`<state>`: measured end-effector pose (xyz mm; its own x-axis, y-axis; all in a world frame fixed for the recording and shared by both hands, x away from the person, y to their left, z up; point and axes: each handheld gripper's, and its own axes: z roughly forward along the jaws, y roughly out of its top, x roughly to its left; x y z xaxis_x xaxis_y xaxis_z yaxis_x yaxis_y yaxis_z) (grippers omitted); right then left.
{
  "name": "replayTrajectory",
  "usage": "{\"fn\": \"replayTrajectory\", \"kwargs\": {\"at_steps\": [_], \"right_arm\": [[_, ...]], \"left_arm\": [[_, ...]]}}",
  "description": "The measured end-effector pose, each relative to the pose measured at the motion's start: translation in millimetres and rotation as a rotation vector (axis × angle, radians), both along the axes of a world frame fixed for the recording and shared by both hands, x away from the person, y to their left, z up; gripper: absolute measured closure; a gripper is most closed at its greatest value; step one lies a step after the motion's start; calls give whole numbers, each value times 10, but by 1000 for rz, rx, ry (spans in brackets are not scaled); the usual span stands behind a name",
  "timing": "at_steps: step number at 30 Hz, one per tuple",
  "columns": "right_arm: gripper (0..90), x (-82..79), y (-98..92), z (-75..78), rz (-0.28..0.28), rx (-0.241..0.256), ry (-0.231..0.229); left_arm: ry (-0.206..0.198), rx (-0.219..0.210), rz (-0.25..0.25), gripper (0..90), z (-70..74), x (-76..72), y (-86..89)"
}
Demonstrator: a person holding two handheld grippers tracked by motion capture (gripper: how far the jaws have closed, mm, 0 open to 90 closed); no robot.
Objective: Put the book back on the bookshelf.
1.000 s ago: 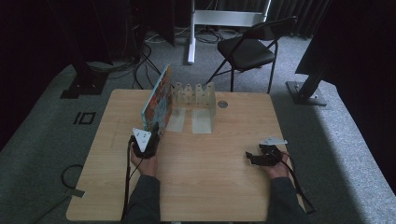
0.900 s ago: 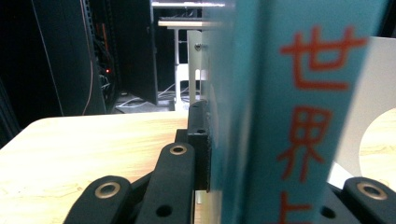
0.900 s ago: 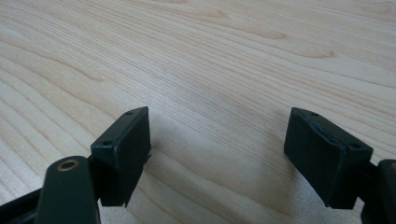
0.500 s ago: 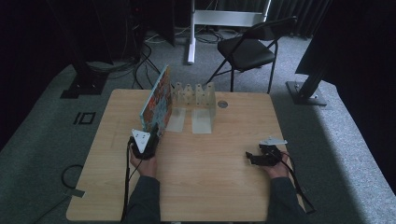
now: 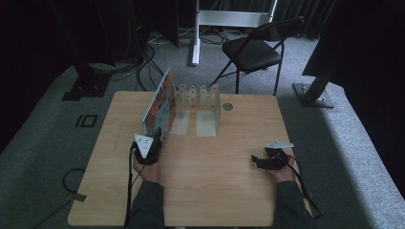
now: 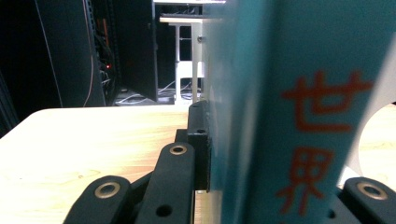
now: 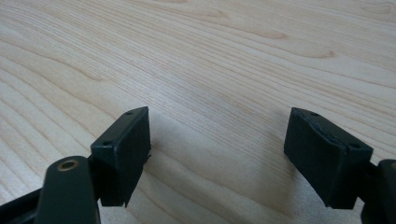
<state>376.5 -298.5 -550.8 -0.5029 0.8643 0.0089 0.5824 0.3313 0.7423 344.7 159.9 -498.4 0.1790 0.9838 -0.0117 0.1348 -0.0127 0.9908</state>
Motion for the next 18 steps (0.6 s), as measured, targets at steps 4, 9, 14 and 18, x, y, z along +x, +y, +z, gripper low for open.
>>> {"fn": "replayTrajectory", "kwargs": {"at_steps": [4,9,14,18], "right_arm": [[224,0,0,0,0,-1,0],[224,0,1,0,0,-1,0],[224,0,1,0,0,-2,0],[224,-1,2,0,0,-3,0]], "left_arm": [[0,2,0,808,-6,-4,1],[0,2,1,807,-11,-8,2],[0,1,0,807,-16,-11,3],[0,4,1,806,-19,-9,2]]}}
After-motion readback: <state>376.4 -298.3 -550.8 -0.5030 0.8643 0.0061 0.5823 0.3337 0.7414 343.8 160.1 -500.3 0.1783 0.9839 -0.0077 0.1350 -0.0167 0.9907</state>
